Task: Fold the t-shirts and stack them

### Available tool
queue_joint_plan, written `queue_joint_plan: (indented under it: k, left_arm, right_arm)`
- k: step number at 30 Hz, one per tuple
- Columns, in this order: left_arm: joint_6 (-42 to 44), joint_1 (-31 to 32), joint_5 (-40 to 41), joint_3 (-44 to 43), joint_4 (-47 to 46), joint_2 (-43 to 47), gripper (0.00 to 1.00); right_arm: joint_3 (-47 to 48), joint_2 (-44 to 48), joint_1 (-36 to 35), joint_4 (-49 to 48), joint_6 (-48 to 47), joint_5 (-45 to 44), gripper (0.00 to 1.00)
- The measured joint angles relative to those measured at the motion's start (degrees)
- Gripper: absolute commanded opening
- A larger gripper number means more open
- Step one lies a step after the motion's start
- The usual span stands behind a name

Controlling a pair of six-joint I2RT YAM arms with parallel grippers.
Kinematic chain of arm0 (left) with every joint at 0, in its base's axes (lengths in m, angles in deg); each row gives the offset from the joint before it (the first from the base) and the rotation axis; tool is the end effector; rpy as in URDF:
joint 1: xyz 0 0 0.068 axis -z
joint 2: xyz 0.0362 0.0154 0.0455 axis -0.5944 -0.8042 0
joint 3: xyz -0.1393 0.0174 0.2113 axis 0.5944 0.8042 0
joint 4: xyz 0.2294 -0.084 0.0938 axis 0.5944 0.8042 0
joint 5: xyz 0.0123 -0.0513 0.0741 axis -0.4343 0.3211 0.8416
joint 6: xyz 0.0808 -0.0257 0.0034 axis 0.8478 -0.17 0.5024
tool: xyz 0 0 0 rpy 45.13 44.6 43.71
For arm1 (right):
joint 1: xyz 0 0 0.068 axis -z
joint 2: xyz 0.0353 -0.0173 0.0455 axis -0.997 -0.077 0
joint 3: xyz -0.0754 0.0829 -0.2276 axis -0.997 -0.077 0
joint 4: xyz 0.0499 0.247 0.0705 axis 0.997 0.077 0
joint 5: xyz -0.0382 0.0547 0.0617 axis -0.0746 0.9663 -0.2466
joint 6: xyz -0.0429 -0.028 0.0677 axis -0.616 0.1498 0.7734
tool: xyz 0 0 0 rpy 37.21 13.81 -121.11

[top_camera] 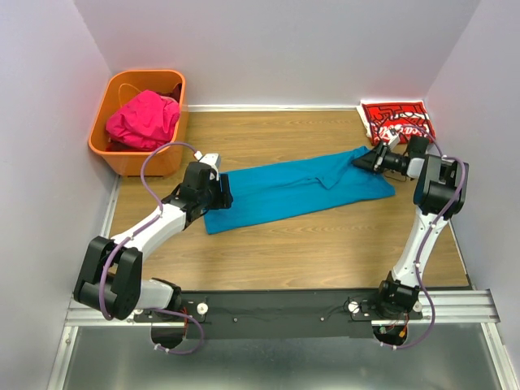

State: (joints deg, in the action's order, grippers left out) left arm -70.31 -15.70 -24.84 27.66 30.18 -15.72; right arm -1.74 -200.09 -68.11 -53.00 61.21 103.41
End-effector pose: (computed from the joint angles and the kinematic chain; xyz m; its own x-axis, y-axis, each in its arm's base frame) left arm 0.2851 -0.1128 0.1601 -0.7135 -0.1181 -0.6906 0.1449 0.9395 -0.3103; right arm 0.4536 -0.0712 0.0684 -0.7828 0.3637 -0.5049 -0.2955 0.4968 0.8160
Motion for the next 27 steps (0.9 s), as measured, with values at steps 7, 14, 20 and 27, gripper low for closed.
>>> queue_joint_plan:
  k: [7, 14, 20, 27]
  left_arm:
    - [-0.1, 0.3, 0.0, 0.0, 0.0, 0.0, 0.66]
    - [-0.2, 0.4, 0.0, 0.0, 0.0, 0.0, 0.66]
    - [-0.2, 0.4, 0.0, 0.1, 0.0, 0.0, 0.66]
    - [-0.4, 0.4, 0.0, 0.1, 0.0, 0.0, 0.66]
  right_arm:
    - [0.3, -0.3, 0.0, 0.0, -0.2, 0.6, 0.42]
    - [1.4, -0.3, 0.0, 0.5, -0.6, 0.3, 0.41]
    - [3.4, -0.5, 0.0, 0.5, -0.6, 0.3, 0.4]
    - [3.6, -1.5, 0.0, 0.5, -0.6, 0.3, 0.4]
